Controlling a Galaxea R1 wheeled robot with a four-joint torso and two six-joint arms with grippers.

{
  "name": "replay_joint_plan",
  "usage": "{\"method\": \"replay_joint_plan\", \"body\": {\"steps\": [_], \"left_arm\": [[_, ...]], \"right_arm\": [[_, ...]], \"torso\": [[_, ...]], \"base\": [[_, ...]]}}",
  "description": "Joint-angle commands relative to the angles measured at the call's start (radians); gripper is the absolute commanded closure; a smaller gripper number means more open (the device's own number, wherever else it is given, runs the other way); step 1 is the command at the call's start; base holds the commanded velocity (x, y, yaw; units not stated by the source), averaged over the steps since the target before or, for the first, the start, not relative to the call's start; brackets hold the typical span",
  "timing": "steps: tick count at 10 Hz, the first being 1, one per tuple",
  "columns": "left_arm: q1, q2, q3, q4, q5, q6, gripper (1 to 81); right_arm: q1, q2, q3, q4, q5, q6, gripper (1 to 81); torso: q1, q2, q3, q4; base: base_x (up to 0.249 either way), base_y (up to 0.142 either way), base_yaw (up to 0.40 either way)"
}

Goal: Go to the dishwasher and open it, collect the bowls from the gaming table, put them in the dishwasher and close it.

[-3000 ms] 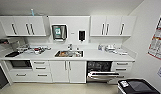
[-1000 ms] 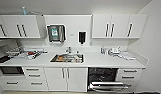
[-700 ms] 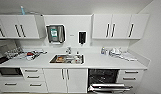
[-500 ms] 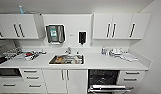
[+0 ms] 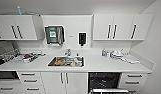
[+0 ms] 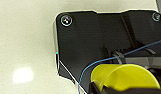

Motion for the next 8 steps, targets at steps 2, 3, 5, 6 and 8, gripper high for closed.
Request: {"method": "replay_joint_plan", "body": {"steps": [2,3,5,6,8], "left_arm": [[-0.06,-0.006,-0.006,0.003,0.048,0.002,81.1],[-0.058,-0.006,-0.006,0.003,0.048,0.002,81.1],[-0.06,-0.008,-0.006,0.003,0.048,0.002,81.1],[-0.06,-0.006,-0.006,0.003,0.048,0.002,81.1],[-0.058,-0.006,-0.006,0.003,0.048,0.002,81.1]], "right_arm": [[0.056,-0.012,-0.004,-0.003,-0.046,0.001,81.1],[0.056,-0.012,-0.004,-0.002,-0.047,0.001,81.1],[0.056,-0.011,-0.004,-0.002,-0.046,0.001,81.1],[0.054,-0.011,-0.004,-0.002,-0.046,0.001,81.1],[0.054,-0.011,-0.004,-0.003,-0.046,0.001,81.1]], "torso": [[0.002,0.0,0.0,0.0],[0.002,0.0,0.0,0.0],[0.002,0.0,0.0,0.0],[0.002,0.0,0.0,0.0],[0.002,0.0,0.0,0.0]], "base": [[0.139,0.0,0.0],[0.139,0.0,0.0],[0.139,-0.073,0.0],[0.139,-0.075,0.0],[0.139,-0.075,0.0]]}}
